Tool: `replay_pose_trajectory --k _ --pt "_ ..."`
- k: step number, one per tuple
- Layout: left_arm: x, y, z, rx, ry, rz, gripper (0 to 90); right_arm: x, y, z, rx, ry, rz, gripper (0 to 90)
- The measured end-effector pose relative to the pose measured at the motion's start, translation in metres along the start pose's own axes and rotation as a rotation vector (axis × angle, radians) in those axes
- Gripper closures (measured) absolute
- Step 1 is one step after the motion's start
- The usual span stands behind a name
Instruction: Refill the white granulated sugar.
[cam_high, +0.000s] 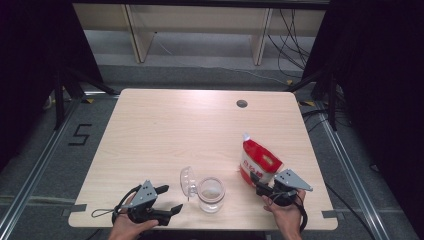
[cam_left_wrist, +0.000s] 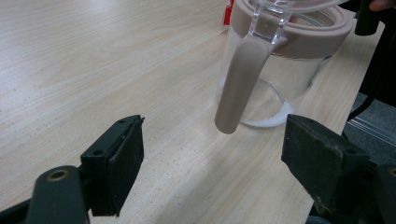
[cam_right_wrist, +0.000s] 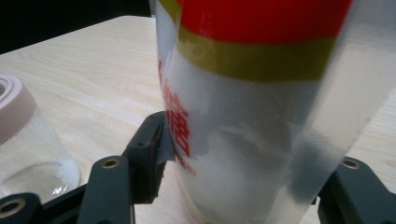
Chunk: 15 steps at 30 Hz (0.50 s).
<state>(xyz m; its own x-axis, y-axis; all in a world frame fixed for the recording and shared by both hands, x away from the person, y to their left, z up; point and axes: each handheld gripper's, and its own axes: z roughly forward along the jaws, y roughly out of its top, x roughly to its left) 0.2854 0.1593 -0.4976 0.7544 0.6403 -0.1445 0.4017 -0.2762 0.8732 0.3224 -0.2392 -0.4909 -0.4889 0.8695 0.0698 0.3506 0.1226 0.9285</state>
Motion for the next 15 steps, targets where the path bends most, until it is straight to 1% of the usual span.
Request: replay_pose_trajectory --k 1,2,3,4,5,6,7,8,9,11,12,13,14,15 --pt "0.000 0.000 0.000 -0.002 -0.005 -0.001 20.5 -0.002 0.000 0.000 -0.014 -0.008 -0.016 42.3" --pt "0.000 0.000 0.000 -0.002 -0.005 -0.001 20.5 -0.002 0.000 0.000 -0.014 -0.008 -0.016 42.3" --pt "0.001 0.000 0.000 0.005 -0.003 0.007 20.5 -0.002 -0.002 0.001 -0.035 0.005 -0.003 42.1" --pt "0.001 0.000 -0.001 0.012 0.000 0.021 20.4 -0.007 -0.002 0.001 -0.041 0.035 -0.071 39.0" --pt "0.001 0.000 -0.001 0.012 0.000 0.021 20.3 -0.007 -0.002 0.001 -0.041 0.035 -0.071 39.0" --pt "0.001 0.000 0.000 0.011 -0.006 0.021 20.3 -0.007 -0.003 0.002 -0.044 0.059 -0.066 37.6" --pt "0.001 0.000 0.000 0.011 -0.005 0.021 20.2 -0.008 -0.002 0.002 -0.039 0.088 -0.070 36.6" --pt "0.001 0.000 0.000 0.011 -0.006 0.022 20.1 -0.005 -0.003 0.001 -0.041 0.067 -0.055 35.9" --pt "0.001 0.000 0.000 0.011 -0.007 0.021 19.9 -0.010 -0.002 0.003 -0.049 0.094 -0.105 35.8" --pt "0.001 0.000 0.000 0.011 -0.007 0.020 19.8 -0.012 -0.002 0.003 -0.044 0.091 -0.098 35.5" --pt "0.001 0.000 0.000 0.011 -0.007 0.021 19.8 -0.011 -0.003 0.004 -0.054 0.076 -0.076 35.0" --pt "0.001 0.000 0.000 0.011 -0.007 0.023 19.7 -0.014 -0.003 0.005 -0.053 0.079 -0.093 35.0" --pt "0.001 0.000 0.000 0.012 -0.009 0.024 19.7 -0.013 -0.004 0.004 -0.050 0.077 -0.064 34.3" --pt "0.001 0.000 0.000 0.011 -0.007 0.022 19.7 -0.014 -0.004 0.006 -0.064 0.080 -0.062 33.3"
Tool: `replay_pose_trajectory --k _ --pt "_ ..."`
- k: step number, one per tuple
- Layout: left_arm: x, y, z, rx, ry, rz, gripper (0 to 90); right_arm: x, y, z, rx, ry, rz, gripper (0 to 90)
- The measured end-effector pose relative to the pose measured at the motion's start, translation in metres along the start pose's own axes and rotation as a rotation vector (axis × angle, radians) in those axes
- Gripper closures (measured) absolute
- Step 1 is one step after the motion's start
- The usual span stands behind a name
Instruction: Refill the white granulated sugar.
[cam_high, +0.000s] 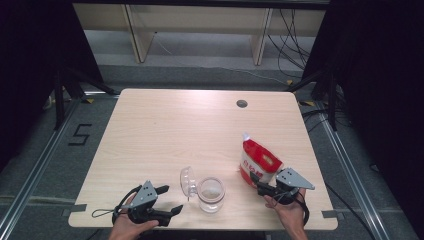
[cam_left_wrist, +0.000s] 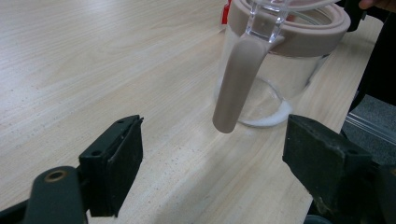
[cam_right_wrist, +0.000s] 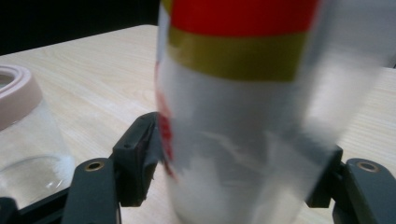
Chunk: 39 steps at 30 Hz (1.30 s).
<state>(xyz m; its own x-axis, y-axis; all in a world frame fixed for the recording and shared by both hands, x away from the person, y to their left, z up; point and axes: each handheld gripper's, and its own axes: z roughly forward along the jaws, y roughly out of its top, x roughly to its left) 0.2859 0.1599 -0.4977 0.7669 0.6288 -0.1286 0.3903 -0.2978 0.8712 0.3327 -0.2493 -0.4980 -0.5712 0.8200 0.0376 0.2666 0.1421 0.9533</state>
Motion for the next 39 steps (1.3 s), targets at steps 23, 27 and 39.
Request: replay_pose_trajectory --k 23,27,39 --pt "-0.001 -0.001 0.001 0.001 -0.012 -0.017 19.1 -0.006 -0.006 0.011 -0.030 0.042 -0.017 31.4" --pt "-0.002 -0.001 0.001 0.005 -0.004 -0.010 19.1 -0.007 -0.007 0.014 -0.040 0.047 -0.023 31.8" --pt "-0.002 -0.001 0.001 0.004 -0.009 -0.010 19.1 -0.010 -0.011 0.020 -0.039 0.045 -0.027 31.5"
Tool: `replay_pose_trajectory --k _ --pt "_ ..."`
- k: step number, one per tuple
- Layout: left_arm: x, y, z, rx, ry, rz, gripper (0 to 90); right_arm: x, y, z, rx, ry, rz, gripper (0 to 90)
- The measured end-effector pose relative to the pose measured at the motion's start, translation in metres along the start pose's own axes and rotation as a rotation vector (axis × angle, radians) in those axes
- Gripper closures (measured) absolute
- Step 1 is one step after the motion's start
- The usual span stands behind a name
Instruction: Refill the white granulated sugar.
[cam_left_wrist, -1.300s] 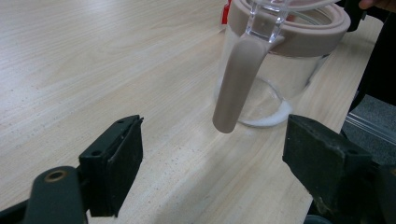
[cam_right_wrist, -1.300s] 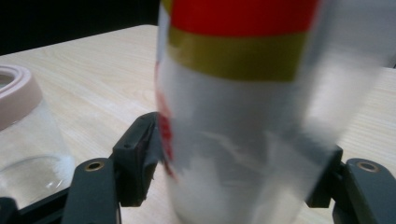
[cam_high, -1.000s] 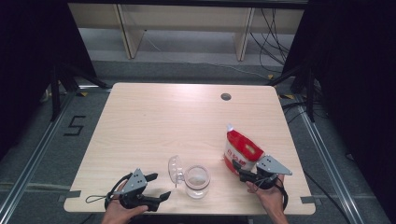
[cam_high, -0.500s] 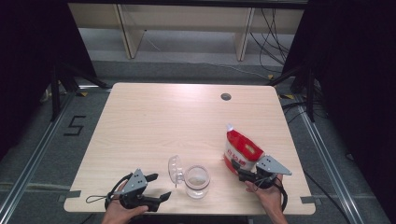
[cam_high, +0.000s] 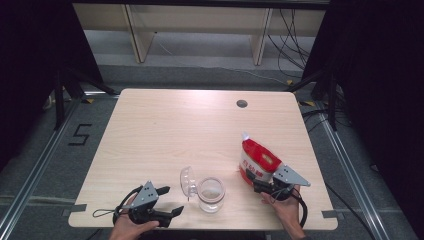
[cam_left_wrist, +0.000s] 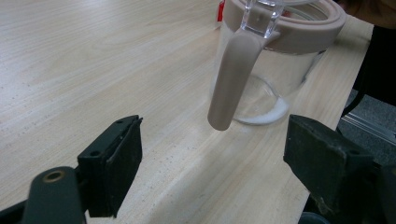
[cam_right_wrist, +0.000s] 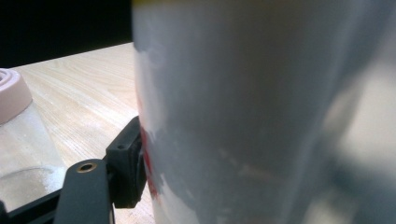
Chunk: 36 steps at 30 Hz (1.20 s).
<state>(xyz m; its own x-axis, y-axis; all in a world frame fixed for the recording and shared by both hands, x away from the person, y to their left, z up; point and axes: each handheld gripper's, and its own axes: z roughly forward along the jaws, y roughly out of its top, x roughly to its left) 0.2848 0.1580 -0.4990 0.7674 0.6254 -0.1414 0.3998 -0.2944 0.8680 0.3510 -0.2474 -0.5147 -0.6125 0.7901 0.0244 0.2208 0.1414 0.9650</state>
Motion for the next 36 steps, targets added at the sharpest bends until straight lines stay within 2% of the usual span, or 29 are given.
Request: replay_pose_trajectory --k 2,3,4,5,7,8,9,10,16,19,20,23,25,26,27,28,29,30,32,33,34,35,36 --pt "0.000 0.000 0.000 -0.003 -0.003 -0.003 19.1 0.001 -0.001 0.001 0.006 0.007 0.019 31.3" --pt "0.000 0.000 0.000 -0.004 -0.005 -0.003 19.1 -0.001 0.000 0.001 0.010 0.006 -0.007 31.3" --pt "0.000 0.000 0.000 -0.005 -0.005 -0.003 19.1 0.001 -0.001 0.001 0.005 0.002 0.022 31.3" --pt "0.000 0.000 0.000 -0.004 -0.004 -0.003 19.1 0.003 -0.001 0.002 -0.025 0.006 0.052 31.2" --pt "0.000 0.000 0.000 0.001 0.000 0.000 19.1 0.002 0.000 0.002 -0.012 0.023 0.045 31.2" --pt "0.000 0.000 0.000 0.004 -0.002 0.004 19.1 0.000 -0.001 0.002 -0.005 0.008 0.016 31.4" --pt "0.000 0.000 0.000 0.004 -0.002 0.004 19.1 0.000 -0.001 0.002 -0.005 0.008 0.016 31.4" --pt "0.000 0.000 0.000 0.001 0.000 0.001 19.1 -0.002 -0.001 0.003 -0.013 0.015 -0.017 31.4" --pt "0.000 0.000 0.000 0.001 0.000 0.001 19.1 -0.001 0.000 0.004 -0.028 0.032 0.009 31.2" --pt "0.000 0.000 0.000 0.004 -0.002 0.003 19.1 -0.004 0.000 0.004 -0.016 0.028 -0.017 31.1" --pt "0.000 0.000 0.000 0.005 -0.002 0.005 19.1 -0.001 -0.001 0.004 -0.018 0.018 0.012 31.2" --pt "0.000 0.000 0.000 0.004 -0.001 0.005 19.1 -0.005 0.000 0.006 -0.038 0.022 -0.035 31.9" --pt "-0.001 0.000 0.001 0.003 -0.005 0.001 19.1 -0.001 -0.001 0.007 -0.058 0.009 0.007 33.9" --pt "-0.001 0.000 0.001 0.002 -0.008 0.000 19.1 -0.001 -0.001 0.007 -0.058 0.009 0.007 33.9" --pt "-0.001 0.000 0.001 0.003 -0.008 0.001 19.1 -0.001 0.000 0.008 -0.060 0.029 -0.001 34.9" --pt "-0.001 0.000 0.001 0.003 -0.009 0.004 19.1 -0.002 0.000 0.006 -0.026 0.032 -0.027 35.7" --pt "0.000 0.000 0.001 0.003 -0.009 0.011 19.1 -0.001 0.000 0.007 -0.046 0.036 -0.022 37.1" --pt "-0.001 0.000 0.001 0.002 -0.009 0.006 19.1 -0.001 0.001 0.007 -0.049 0.035 -0.067 42.2" --pt "-0.001 0.000 0.001 0.003 -0.010 0.010 19.1 0.003 0.002 0.007 -0.046 0.041 -0.053 44.0" --pt "-0.001 0.000 0.001 0.006 -0.006 0.015 19.1 0.005 0.003 0.007 -0.054 0.016 -0.106 43.9" --pt "0.000 0.000 0.001 0.004 -0.011 0.026 19.1 0.007 0.004 0.007 -0.056 0.003 -0.108 44.4" --pt "0.000 0.000 0.001 0.005 -0.011 0.033 19.1 0.009 0.004 0.006 -0.044 0.003 -0.081 44.8" --pt "0.001 0.000 0.000 0.006 -0.011 0.033 19.1 0.010 0.005 0.006 -0.041 -0.013 -0.083 45.0"
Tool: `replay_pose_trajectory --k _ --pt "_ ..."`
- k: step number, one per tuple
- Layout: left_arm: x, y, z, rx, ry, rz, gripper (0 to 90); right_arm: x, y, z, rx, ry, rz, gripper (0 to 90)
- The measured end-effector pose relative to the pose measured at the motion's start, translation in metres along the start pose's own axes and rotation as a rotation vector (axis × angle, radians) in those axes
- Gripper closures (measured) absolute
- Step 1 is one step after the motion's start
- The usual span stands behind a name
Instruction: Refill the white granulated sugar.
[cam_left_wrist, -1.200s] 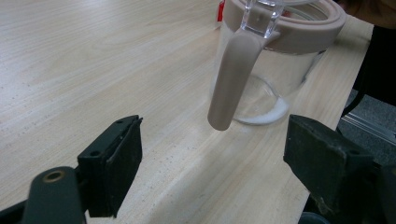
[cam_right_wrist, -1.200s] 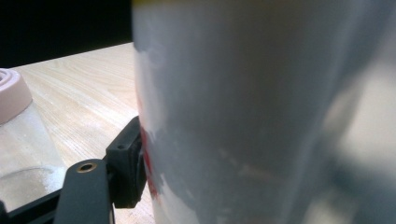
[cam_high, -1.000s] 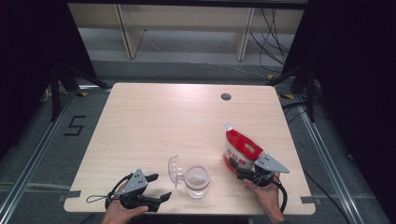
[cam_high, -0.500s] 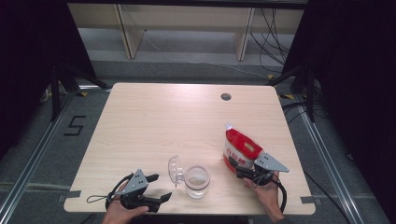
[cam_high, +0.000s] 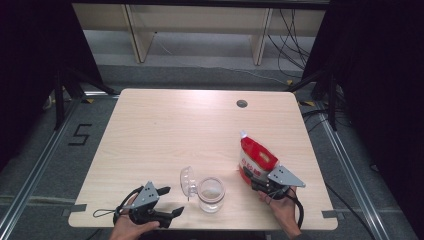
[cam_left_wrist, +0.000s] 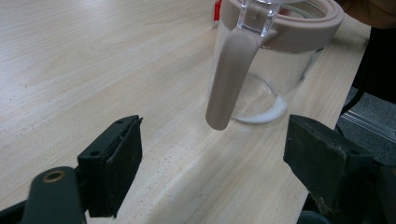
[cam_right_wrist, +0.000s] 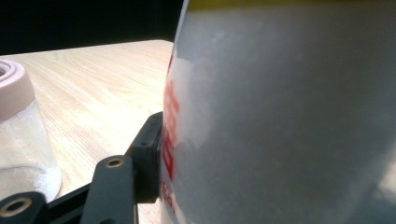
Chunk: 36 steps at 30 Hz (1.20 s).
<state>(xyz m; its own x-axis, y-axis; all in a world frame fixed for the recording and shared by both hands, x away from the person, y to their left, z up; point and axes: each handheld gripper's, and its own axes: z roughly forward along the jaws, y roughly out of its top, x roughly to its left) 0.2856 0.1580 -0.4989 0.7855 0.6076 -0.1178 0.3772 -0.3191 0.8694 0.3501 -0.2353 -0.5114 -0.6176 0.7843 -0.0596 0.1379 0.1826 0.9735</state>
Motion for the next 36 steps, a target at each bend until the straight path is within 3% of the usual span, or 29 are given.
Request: replay_pose_trajectory --k 2,5,9,11,14,15,16,19,21,23,25,26,27,30,33,34,35,36 --pt "0.000 0.000 0.000 -0.001 0.000 0.001 19.1 0.001 0.002 0.001 -0.008 -0.005 -0.029 45.6" --pt "-0.001 -0.001 0.000 -0.001 0.003 -0.019 19.1 0.003 0.002 -0.001 0.010 -0.009 -0.015 45.9" --pt "-0.001 -0.001 0.000 -0.001 0.004 -0.020 19.1 0.005 0.005 0.000 0.004 -0.032 -0.058 46.3" --pt "-0.001 -0.001 0.000 -0.001 0.003 -0.020 19.1 0.006 0.007 -0.002 0.026 -0.029 -0.079 46.5" --pt "-0.001 0.000 0.000 0.002 0.009 -0.014 19.1 0.011 0.012 -0.005 0.065 -0.048 -0.171 46.9" --pt "0.000 0.000 0.000 0.000 0.004 0.000 19.1 0.011 0.014 -0.006 0.080 -0.072 -0.234 47.1" --pt "0.000 0.000 0.000 0.000 0.004 0.000 19.1 0.011 0.014 -0.006 0.080 -0.072 -0.234 47.1" --pt "-0.001 0.000 -0.001 0.003 0.010 -0.002 19.1 0.020 0.017 -0.011 0.129 -0.111 -0.306 47.4" --pt "-0.001 0.000 0.000 0.000 0.007 -0.011 19.1 0.027 0.020 -0.018 0.156 -0.138 -0.409 47.5" --pt "-0.002 0.000 0.000 0.003 0.013 -0.011 19.2 0.029 0.021 -0.020 0.163 -0.145 -0.415 47.5" --pt "-0.001 0.000 0.000 -0.003 0.008 0.001 19.2 0.036 0.027 -0.025 0.147 -0.150 -0.467 47.6" --pt "0.000 0.000 0.001 -0.003 0.003 0.005 19.1 0.042 0.032 -0.030 0.137 -0.157 -0.534 47.7" --pt "0.000 0.000 0.001 -0.003 0.003 0.005 19.1 0.042 0.032 -0.030 0.137 -0.157 -0.534 47.7" --pt "-0.002 -0.001 0.001 0.001 0.008 -0.022 19.1 0.051 0.035 -0.038 0.145 -0.168 -0.628 47.8" --pt "-0.001 0.000 0.001 0.003 0.010 -0.002 19.1 0.058 0.035 -0.043 0.168 -0.182 -0.707 47.9" --pt "0.000 0.000 0.000 0.008 0.010 0.006 19.1 0.062 0.036 -0.046 0.175 -0.191 -0.769 47.9" --pt "0.000 0.000 0.000 0.008 0.010 0.006 19.2 0.062 0.036 -0.046 0.175 -0.191 -0.769 47.9" --pt "0.001 0.000 0.000 0.021 0.017 0.009 19.2 0.064 0.037 -0.047 0.175 -0.198 -0.799 47.9"
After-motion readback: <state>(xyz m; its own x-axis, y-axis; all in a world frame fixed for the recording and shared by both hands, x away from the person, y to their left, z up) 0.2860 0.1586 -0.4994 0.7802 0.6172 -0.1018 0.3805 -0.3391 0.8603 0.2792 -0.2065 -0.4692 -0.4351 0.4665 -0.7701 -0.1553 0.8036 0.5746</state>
